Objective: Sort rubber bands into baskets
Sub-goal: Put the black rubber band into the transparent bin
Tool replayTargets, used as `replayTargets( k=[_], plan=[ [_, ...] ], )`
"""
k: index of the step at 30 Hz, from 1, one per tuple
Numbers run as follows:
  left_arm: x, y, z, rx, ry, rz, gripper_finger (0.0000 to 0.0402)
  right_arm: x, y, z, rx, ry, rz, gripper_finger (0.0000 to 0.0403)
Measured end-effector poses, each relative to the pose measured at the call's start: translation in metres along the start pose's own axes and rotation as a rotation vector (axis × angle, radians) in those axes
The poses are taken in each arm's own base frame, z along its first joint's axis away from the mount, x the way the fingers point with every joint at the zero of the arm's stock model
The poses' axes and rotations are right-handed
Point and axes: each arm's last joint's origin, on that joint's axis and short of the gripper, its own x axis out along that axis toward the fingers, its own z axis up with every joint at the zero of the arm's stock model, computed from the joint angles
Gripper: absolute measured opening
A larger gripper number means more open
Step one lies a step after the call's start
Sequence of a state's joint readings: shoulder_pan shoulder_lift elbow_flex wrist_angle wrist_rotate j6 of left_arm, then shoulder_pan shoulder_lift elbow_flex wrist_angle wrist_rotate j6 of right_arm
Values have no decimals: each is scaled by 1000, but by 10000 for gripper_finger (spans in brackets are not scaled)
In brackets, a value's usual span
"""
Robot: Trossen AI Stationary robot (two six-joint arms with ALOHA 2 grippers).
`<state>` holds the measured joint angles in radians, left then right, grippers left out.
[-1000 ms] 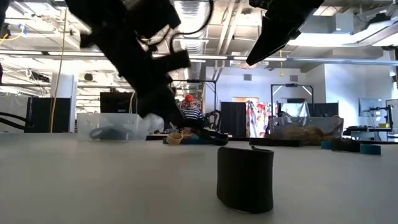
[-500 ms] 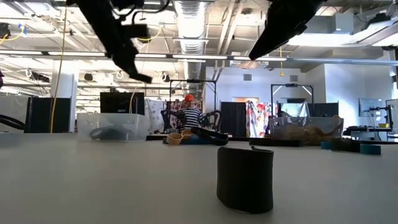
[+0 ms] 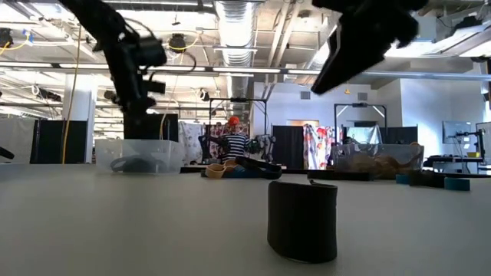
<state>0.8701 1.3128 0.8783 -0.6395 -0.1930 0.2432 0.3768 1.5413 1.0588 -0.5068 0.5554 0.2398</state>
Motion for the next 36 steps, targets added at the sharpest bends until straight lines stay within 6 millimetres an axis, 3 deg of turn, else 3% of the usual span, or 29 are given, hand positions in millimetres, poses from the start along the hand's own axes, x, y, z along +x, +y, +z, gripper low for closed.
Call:
replayTargets(
  k=[5,10,13,17,24,36],
  plan=[
    [29,11,-5,-41,110,-16,23,9,10,-6,-13,32,-22,196],
    [36,15,-3,-52,105,33,84,8,14,-7,-3,31,-16,196],
    [29,16,-1,-60,66,40,120,5,20,-7,-35,15,11,196],
    [15,18,0,-71,14,53,154,7,37,-6,-132,-11,169,196],
    [-16,16,-5,-113,-69,-6,168,23,71,-10,-228,-27,440,196],
    [-51,-37,-10,-39,-96,-199,169,69,110,-24,-262,-57,690,196]
  ],
)
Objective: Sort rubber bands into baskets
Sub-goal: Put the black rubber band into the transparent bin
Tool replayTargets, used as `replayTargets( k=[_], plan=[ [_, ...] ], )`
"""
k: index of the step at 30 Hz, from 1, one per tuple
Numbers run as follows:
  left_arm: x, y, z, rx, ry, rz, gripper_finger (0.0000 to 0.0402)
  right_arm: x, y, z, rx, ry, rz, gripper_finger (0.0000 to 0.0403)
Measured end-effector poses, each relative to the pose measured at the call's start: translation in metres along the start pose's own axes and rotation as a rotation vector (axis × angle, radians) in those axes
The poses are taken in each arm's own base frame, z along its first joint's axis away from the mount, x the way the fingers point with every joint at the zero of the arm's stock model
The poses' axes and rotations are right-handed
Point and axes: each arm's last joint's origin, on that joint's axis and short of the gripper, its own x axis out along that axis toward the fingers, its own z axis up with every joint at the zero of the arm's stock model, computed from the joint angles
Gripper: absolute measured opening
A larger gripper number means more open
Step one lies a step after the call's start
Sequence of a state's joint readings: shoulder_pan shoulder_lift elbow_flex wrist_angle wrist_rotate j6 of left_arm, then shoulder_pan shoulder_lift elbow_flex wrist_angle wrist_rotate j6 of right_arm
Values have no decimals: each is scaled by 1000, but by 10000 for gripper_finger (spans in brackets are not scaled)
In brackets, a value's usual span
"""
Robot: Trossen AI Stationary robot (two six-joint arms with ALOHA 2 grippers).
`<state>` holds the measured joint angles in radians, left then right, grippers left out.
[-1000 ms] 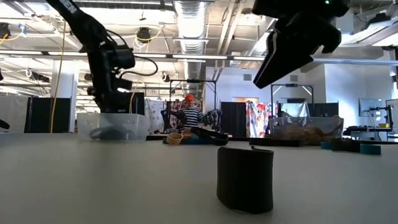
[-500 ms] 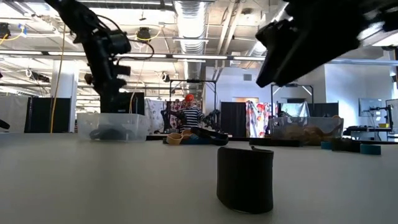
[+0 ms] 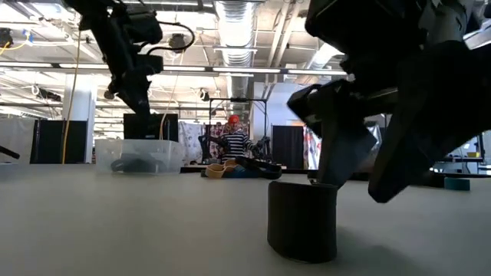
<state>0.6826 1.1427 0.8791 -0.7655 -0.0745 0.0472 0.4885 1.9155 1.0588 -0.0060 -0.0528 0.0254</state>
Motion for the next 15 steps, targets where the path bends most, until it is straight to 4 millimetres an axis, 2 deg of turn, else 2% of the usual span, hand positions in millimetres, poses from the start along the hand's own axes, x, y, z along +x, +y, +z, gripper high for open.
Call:
replayTargets(
  k=[8,15],
  plan=[
    [-7,-50,-2,90,-25,-82,169,6,2,6,-17,-85,34,196],
    [-14,-82,-7,132,-62,-111,169,6,2,7,-22,-100,26,196]
  ],
)
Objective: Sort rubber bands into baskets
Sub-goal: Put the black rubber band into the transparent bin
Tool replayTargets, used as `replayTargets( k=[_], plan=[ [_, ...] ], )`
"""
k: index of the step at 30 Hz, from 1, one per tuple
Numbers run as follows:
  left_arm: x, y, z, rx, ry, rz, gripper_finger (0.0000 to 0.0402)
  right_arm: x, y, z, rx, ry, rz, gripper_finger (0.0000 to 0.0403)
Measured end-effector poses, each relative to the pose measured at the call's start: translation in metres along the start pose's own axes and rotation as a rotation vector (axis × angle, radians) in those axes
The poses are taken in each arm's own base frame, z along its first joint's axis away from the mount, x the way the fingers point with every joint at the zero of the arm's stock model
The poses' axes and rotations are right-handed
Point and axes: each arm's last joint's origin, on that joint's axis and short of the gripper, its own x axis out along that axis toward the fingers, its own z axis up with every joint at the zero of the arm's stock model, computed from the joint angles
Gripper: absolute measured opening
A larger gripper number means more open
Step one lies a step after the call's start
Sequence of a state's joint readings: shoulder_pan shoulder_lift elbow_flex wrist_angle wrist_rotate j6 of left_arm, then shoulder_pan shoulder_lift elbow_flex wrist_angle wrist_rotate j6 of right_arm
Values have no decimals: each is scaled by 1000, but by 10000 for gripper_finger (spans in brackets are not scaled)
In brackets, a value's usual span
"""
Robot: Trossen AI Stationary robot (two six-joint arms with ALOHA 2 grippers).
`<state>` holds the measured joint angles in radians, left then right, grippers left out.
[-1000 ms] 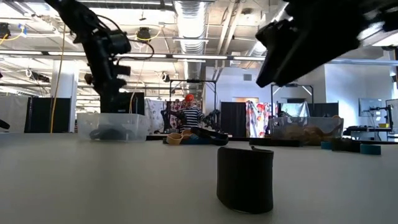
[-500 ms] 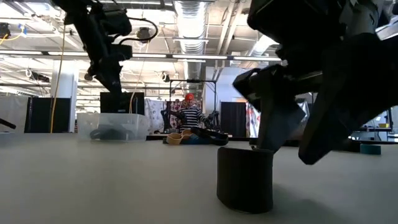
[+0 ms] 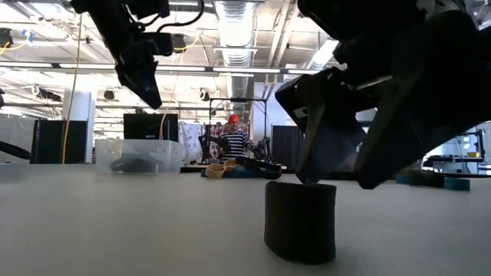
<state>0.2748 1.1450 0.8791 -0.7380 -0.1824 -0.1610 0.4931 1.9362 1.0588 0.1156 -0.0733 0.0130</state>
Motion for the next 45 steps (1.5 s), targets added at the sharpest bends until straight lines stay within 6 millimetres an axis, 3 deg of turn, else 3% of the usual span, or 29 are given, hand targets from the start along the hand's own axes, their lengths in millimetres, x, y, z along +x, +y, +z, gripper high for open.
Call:
replayTargets(
  k=[8,15,18,24,30,36,45],
  plan=[
    [-7,-29,-4,29,-38,-22,169,5,-6,0,-14,-28,-37,196],
    [-13,-50,-11,37,-58,-52,169,25,-3,-5,-11,-23,-9,188],
    [-16,-57,-13,41,-68,-64,169,26,4,-6,-35,-14,-14,153],
    [-18,-65,-15,34,-82,-92,169,22,18,-2,-135,-30,-16,28],
    [-21,-74,-18,56,-84,-116,169,17,17,3,-160,-47,-76,32],
    [-11,-101,-20,122,-110,-151,169,-2,-3,17,-195,-72,-303,29],
    [32,-154,-21,263,-187,-185,169,-38,-64,31,-103,-76,-602,32]
  ],
)
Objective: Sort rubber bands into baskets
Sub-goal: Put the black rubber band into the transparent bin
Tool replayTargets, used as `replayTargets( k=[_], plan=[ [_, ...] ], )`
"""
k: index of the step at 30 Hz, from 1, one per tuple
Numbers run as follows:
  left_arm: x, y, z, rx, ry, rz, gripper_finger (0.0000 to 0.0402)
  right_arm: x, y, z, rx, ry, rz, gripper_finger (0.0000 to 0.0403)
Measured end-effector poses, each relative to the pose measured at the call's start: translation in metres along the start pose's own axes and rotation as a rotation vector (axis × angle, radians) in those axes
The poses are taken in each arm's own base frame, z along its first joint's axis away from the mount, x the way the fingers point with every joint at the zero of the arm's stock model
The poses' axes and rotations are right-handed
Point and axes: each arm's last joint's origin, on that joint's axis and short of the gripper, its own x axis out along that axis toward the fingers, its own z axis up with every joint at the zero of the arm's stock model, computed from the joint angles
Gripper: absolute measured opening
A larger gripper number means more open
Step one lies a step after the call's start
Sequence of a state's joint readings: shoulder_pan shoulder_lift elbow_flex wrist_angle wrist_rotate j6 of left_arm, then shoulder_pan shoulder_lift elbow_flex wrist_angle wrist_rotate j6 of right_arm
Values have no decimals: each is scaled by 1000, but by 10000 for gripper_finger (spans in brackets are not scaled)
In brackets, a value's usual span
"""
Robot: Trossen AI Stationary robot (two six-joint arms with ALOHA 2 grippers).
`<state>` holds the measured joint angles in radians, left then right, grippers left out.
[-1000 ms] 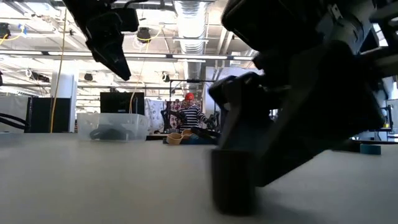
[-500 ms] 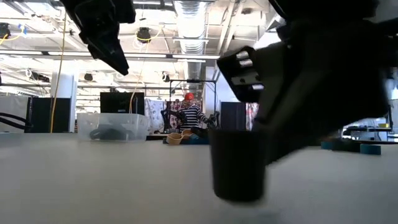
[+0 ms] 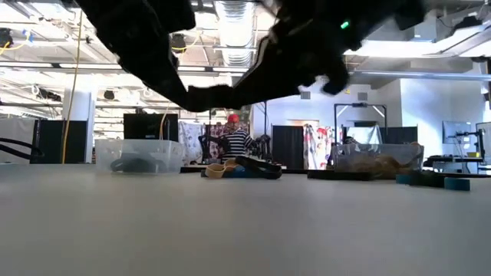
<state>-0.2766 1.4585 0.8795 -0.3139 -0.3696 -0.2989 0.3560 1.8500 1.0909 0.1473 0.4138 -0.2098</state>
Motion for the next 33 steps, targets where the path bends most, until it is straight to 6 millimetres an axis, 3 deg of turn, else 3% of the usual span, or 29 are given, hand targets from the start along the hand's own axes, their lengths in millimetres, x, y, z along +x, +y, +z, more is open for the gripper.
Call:
replayTargets(
  k=[5,10,24,33],
  plan=[
    [16,-8,-1,14,-20,11,169,7,-30,-6,41,40,-63,31],
    [20,-11,2,21,-52,-15,169,11,-43,-10,54,50,-77,31],
    [21,-9,4,27,-68,-4,169,14,-51,-14,89,77,-86,31],
    [37,-4,2,-7,-58,64,161,14,-52,-13,96,65,-90,31]
  ],
)
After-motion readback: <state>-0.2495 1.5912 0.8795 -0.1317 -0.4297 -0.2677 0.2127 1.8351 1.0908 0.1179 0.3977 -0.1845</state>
